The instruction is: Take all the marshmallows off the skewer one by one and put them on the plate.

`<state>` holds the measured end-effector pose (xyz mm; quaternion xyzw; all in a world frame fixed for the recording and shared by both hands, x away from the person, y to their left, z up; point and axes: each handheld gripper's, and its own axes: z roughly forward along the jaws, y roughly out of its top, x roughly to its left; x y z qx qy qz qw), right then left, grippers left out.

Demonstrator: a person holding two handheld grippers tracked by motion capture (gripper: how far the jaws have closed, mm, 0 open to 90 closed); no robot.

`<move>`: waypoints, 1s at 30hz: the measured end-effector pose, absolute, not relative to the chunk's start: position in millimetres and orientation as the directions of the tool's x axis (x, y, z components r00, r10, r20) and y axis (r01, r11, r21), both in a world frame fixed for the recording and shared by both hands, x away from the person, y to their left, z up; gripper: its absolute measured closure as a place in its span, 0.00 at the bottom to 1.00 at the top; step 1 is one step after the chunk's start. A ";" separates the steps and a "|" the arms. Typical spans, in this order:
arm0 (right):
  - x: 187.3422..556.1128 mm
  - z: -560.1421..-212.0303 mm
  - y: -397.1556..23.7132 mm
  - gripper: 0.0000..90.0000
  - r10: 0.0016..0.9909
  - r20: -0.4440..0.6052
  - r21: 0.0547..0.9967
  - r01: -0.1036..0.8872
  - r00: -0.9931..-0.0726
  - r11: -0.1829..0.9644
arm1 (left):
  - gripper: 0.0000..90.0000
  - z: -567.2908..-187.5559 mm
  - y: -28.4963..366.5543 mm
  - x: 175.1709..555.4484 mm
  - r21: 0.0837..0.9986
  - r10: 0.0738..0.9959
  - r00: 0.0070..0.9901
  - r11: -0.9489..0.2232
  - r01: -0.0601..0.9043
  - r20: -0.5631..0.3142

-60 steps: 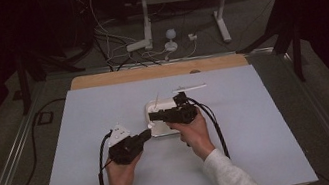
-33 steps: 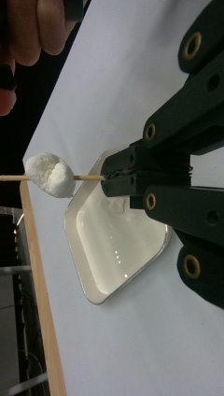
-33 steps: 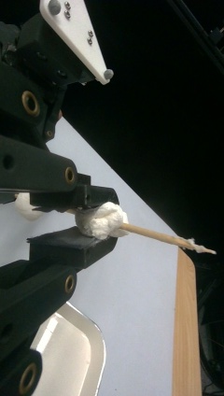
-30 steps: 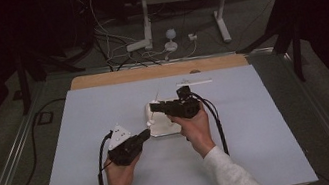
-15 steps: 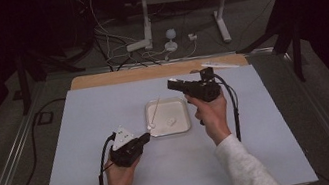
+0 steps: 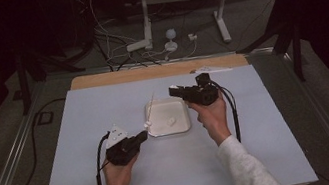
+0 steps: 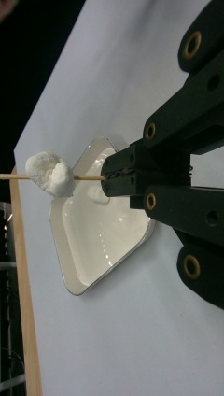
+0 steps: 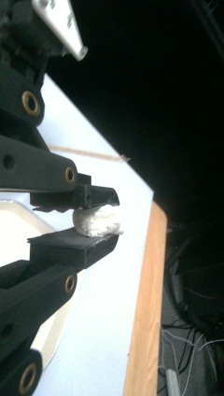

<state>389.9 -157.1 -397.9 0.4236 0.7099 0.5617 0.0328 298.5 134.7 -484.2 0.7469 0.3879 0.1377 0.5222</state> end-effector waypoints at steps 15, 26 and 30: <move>395.8 -451.0 -150.8 0.86 0.722 0.347 0.762 0.629 -0.599 0.155 | 1.00 -484.3 134.8 299.6 0.882 0.725 0.656 -0.149 0.448 -0.211; 398.1 -474.1 -146.0 0.66 0.760 0.304 0.705 0.672 -0.574 0.225 | 1.00 -484.5 134.7 300.2 0.879 0.726 0.654 -0.150 0.452 -0.213; 399.3 -475.8 -148.3 0.51 0.765 0.322 0.698 0.686 -0.558 0.207 | 1.00 -484.4 134.8 300.3 0.879 0.726 0.654 -0.150 0.453 -0.213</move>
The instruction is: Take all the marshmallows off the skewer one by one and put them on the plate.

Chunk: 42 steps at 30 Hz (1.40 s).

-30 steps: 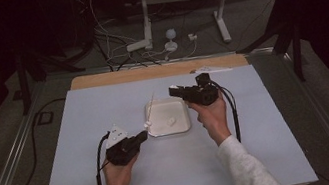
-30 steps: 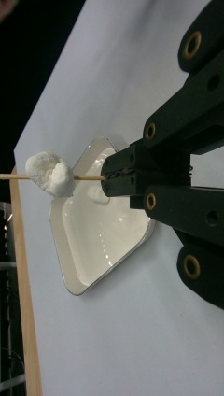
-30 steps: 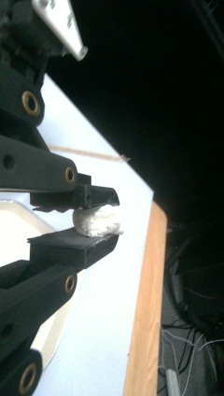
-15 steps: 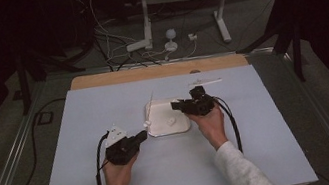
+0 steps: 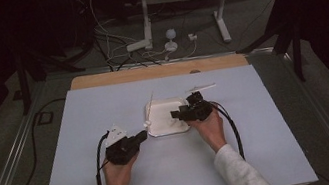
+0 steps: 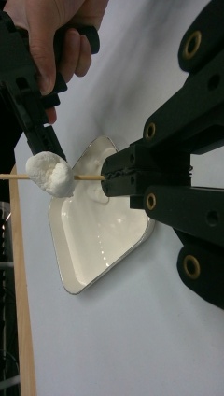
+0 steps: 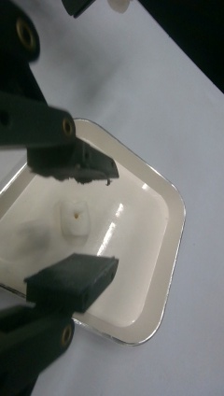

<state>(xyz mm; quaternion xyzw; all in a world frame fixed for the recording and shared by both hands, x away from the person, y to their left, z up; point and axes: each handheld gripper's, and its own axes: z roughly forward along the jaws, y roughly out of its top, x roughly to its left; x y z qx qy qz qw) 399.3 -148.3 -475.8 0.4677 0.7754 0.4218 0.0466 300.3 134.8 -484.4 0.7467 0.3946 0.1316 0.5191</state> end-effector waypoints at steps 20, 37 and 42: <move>380.6 -462.0 -135.4 0.29 0.674 0.378 0.726 0.655 -0.635 0.210 | 1.00 -484.8 134.3 300.9 0.878 0.727 0.650 -0.143 0.457 -0.220; 356.3 -458.4 -102.7 0.60 0.507 0.458 0.749 0.624 -0.730 0.223 | 1.00 -484.2 133.7 300.3 0.880 0.733 0.644 -0.138 0.456 -0.219; 354.1 -458.2 -97.3 0.65 0.496 0.467 0.756 0.622 -0.732 0.207 | 1.00 -484.6 132.0 300.1 0.879 0.732 0.646 -0.140 0.455 -0.218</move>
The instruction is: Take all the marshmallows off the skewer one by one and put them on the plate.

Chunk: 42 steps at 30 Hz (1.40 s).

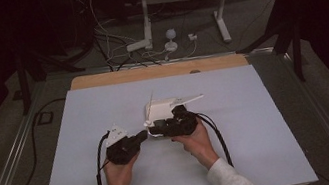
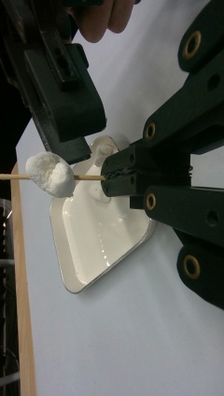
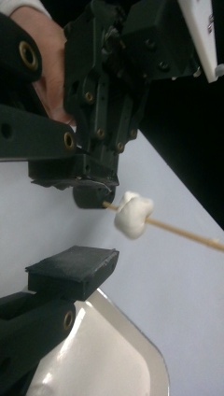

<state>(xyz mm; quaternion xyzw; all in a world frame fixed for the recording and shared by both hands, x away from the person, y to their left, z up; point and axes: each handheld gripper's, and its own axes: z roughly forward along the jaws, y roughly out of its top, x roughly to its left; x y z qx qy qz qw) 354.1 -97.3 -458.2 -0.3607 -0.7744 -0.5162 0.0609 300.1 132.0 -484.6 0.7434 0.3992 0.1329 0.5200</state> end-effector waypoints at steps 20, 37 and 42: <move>359.3 -459.1 -85.9 0.69 0.496 0.506 0.739 0.651 -0.706 0.174 | 1.00 -483.7 124.1 297.1 0.885 0.721 0.670 -0.182 0.429 -0.177; 361.3 -456.1 -90.0 0.83 0.501 0.550 0.717 0.685 -0.668 0.127 | 1.00 -481.3 122.4 295.1 0.898 0.717 0.681 -0.194 0.395 -0.145; 361.5 -452.4 -92.4 0.84 0.508 0.547 0.723 0.681 -0.665 0.112 | 1.00 -480.8 121.5 294.2 0.900 0.719 0.684 -0.209 0.384 -0.125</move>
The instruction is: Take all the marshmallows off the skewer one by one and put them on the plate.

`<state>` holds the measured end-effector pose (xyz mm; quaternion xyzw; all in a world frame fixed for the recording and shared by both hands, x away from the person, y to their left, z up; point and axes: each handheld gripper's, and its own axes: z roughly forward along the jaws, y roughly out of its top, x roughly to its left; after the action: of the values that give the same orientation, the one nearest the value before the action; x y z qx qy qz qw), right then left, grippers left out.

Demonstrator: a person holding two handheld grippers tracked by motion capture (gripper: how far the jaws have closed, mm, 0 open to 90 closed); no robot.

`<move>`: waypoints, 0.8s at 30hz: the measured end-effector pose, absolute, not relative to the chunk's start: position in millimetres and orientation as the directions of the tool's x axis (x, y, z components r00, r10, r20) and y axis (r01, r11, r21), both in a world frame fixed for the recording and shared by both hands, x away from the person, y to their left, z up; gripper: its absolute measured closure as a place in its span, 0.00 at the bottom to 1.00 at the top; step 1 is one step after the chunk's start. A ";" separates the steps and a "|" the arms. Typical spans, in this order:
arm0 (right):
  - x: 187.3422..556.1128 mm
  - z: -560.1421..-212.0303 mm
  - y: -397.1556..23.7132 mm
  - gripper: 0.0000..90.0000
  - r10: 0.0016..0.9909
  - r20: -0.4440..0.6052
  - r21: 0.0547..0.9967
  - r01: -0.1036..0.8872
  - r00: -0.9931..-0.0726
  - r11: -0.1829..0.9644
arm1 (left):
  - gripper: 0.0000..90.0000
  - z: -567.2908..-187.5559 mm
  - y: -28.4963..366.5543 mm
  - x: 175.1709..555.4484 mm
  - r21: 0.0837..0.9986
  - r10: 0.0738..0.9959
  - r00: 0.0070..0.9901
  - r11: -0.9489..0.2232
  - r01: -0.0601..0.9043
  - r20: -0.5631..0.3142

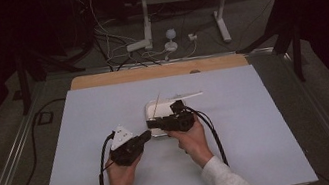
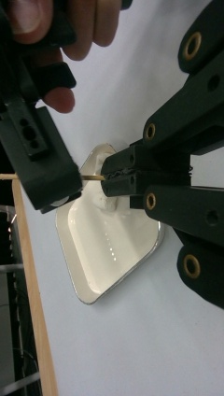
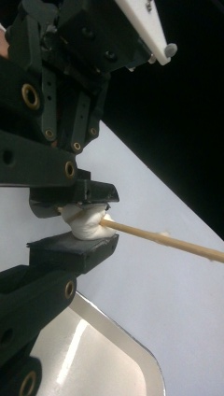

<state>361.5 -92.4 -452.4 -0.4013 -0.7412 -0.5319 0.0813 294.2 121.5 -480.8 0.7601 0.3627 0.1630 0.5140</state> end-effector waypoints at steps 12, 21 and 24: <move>370.4 -435.7 -111.6 0.86 0.522 0.567 0.729 0.683 -0.637 0.041 | 1.00 -482.1 116.1 293.3 0.895 0.710 0.699 -0.256 0.365 -0.082; 372.7 -425.1 -110.9 0.86 0.527 0.544 0.749 0.661 -0.653 0.045 | 1.00 -478.9 119.3 291.7 0.898 0.720 0.691 -0.264 0.353 -0.060; 373.4 -426.4 -110.1 0.86 0.524 0.549 0.749 0.662 -0.651 0.037 | 1.00 -479.6 120.3 291.2 0.899 0.724 0.686 -0.249 0.361 -0.075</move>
<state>373.4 -110.1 -426.4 -0.4130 -0.7175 -0.5575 0.0620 291.2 120.3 -479.6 0.7692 0.3527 0.1811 0.5011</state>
